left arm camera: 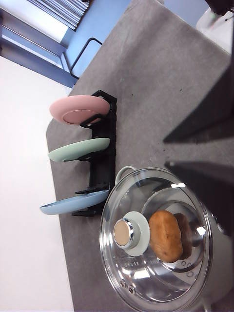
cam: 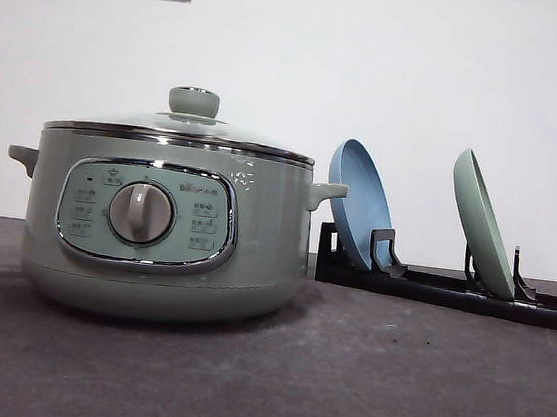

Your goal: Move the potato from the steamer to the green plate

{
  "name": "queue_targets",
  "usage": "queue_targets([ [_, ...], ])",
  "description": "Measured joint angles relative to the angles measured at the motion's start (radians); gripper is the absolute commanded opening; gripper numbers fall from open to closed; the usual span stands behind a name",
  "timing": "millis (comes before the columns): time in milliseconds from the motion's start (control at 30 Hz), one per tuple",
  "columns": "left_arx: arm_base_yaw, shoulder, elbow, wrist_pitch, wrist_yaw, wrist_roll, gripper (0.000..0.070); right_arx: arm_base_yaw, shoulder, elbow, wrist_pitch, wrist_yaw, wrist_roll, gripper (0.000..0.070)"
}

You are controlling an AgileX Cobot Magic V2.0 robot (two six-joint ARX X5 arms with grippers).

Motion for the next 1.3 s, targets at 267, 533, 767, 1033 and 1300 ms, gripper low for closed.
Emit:
queue_targets([
  [267,0.000,0.054,0.000,0.000,0.000,0.003,0.0700,0.010,0.000,0.000,0.003,0.086,0.025,0.0700],
  [533,0.000,0.085,0.000,0.003,0.000,0.004,0.0700,0.026,0.000,0.000,0.004,0.087,0.030,0.0700],
  [767,0.000,0.100,0.000,0.005,0.000,0.004,0.0700,0.026,0.066,0.001,0.006,0.087,0.075,0.0700],
  [1033,0.000,0.097,0.000,0.001,0.000,0.004,0.0700,0.026,0.291,0.001,0.104,0.087,0.137,0.0692],
  [1300,0.000,0.098,0.000,-0.020,0.000,0.011,0.0700,0.023,0.536,0.065,0.253,0.143,0.185,0.0691],
])
